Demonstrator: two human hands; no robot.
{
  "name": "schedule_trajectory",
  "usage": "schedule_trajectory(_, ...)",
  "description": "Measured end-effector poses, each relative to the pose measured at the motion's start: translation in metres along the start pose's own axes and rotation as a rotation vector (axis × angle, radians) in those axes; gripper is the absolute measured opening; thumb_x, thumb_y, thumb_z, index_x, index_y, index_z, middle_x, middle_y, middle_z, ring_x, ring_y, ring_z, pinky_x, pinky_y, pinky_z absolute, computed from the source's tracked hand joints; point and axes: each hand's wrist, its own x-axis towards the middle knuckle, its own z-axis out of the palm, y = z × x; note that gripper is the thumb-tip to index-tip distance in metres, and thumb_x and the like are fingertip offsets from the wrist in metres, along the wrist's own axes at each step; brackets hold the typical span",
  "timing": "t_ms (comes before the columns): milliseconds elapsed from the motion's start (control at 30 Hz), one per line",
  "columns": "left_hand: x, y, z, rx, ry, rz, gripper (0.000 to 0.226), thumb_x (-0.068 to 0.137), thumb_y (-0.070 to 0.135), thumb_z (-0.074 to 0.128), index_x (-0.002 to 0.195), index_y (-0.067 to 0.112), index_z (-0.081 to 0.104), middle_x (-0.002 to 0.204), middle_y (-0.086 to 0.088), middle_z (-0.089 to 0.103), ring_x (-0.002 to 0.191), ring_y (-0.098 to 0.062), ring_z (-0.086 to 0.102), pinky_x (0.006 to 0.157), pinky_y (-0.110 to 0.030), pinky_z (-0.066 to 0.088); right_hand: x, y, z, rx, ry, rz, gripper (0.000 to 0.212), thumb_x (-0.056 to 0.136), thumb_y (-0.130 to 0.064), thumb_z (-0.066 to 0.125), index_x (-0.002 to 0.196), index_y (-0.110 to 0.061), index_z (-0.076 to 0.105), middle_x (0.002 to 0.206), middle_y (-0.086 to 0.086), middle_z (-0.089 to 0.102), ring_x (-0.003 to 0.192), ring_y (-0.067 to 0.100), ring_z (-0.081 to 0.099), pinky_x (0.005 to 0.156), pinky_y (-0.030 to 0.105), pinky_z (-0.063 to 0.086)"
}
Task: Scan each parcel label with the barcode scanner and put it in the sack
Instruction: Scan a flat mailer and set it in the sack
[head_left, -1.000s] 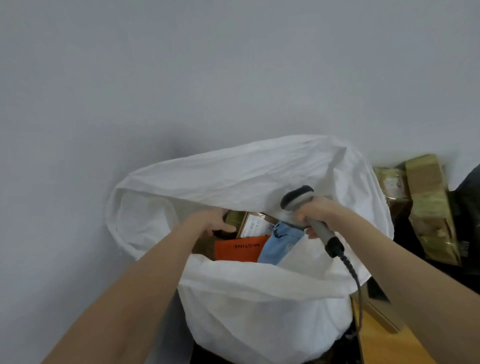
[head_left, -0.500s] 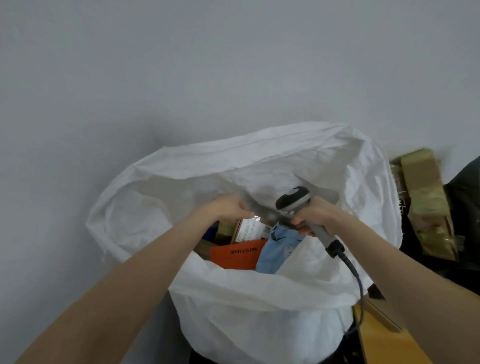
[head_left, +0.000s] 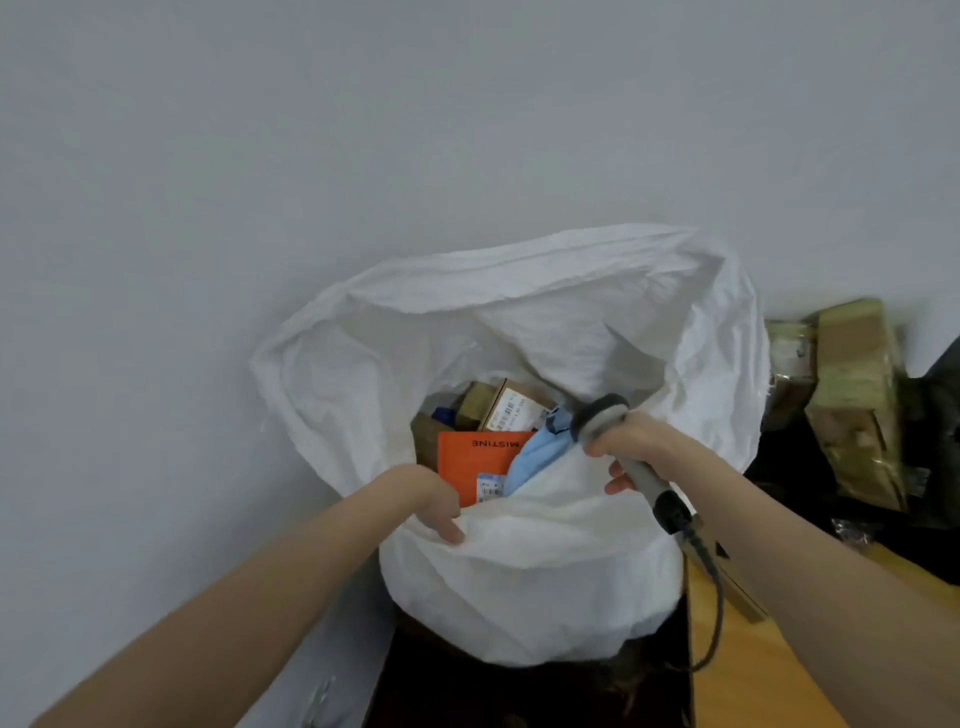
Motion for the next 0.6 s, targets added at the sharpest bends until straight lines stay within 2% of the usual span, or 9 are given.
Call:
schedule_trajectory(100, -0.006, 0.011, 0.023, -0.043, 0.084, -0.082, 0.049, 0.098, 0.044, 0.045, 0.133, 0.010, 0.050, 0.135, -0.007, 0.053, 0.120, -0.024, 0.051, 0.097, -0.034, 0.040, -0.015, 0.032, -0.001, 0.043, -0.026, -0.024, 0.046, 0.089, -0.007, 0.066, 0.131, -0.002, 0.045, 0.092, 0.014, 0.045, 0.082, 0.035, 0.056, 0.031, 0.021, 0.043)
schedule_trajectory(200, -0.008, 0.023, 0.027, -0.071, 0.152, -0.147, 0.052, 0.097, 0.048, 0.046, 0.135, 0.012, 0.048, 0.135, -0.005, 0.053, 0.120, -0.024, 0.052, 0.097, -0.034, 0.041, -0.027, 0.050, -0.006, 0.040, -0.047, -0.045, 0.044, 0.089, -0.007, 0.067, 0.128, -0.004, 0.046, 0.109, 0.016, 0.045, 0.090, 0.036, 0.056, 0.036, 0.025, 0.048)
schedule_trajectory(267, -0.007, 0.032, 0.024, -0.126, 0.290, -0.157, 0.054, 0.095, 0.052, 0.045, 0.135, 0.016, 0.048, 0.134, -0.003, 0.054, 0.119, -0.023, 0.053, 0.095, -0.034, 0.042, -0.030, 0.055, -0.010, 0.056, -0.038, -0.084, 0.041, 0.087, -0.010, 0.069, 0.123, -0.004, 0.049, 0.108, 0.017, 0.047, 0.077, 0.031, 0.060, 0.039, 0.025, 0.048)
schedule_trajectory(400, -0.011, 0.055, 0.004, -0.175, 0.620, -0.160, 0.044, 0.095, 0.046, 0.046, 0.133, 0.024, 0.048, 0.125, -0.002, 0.059, 0.110, -0.025, 0.058, 0.091, -0.038, 0.049, -0.038, 0.057, -0.013, 0.177, 0.036, -0.162, 0.021, 0.086, -0.012, 0.069, 0.100, -0.004, 0.055, 0.077, 0.019, 0.061, 0.049, 0.020, 0.058, 0.036, 0.018, 0.040)
schedule_trajectory(500, -0.009, 0.068, -0.012, -0.228, 0.687, -0.173, 0.036, 0.095, 0.040, 0.047, 0.123, 0.018, 0.053, 0.113, -0.003, 0.063, 0.097, -0.022, 0.060, 0.083, -0.036, 0.051, -0.042, 0.061, -0.016, 0.265, 0.091, -0.165, 0.018, 0.084, -0.015, 0.071, 0.093, -0.008, 0.057, 0.070, 0.017, 0.067, 0.039, 0.013, 0.057, 0.040, 0.019, 0.041)
schedule_trajectory(600, -0.009, 0.073, -0.022, -0.234, 0.748, -0.160, 0.038, 0.096, 0.041, 0.049, 0.124, 0.015, 0.049, 0.120, -0.005, 0.058, 0.103, -0.023, 0.057, 0.079, -0.033, 0.045, -0.050, 0.065, -0.018, 0.382, 0.122, -0.153, 0.016, 0.085, -0.013, 0.069, 0.092, -0.005, 0.057, 0.064, 0.015, 0.063, 0.040, 0.015, 0.050, 0.043, 0.022, 0.039)
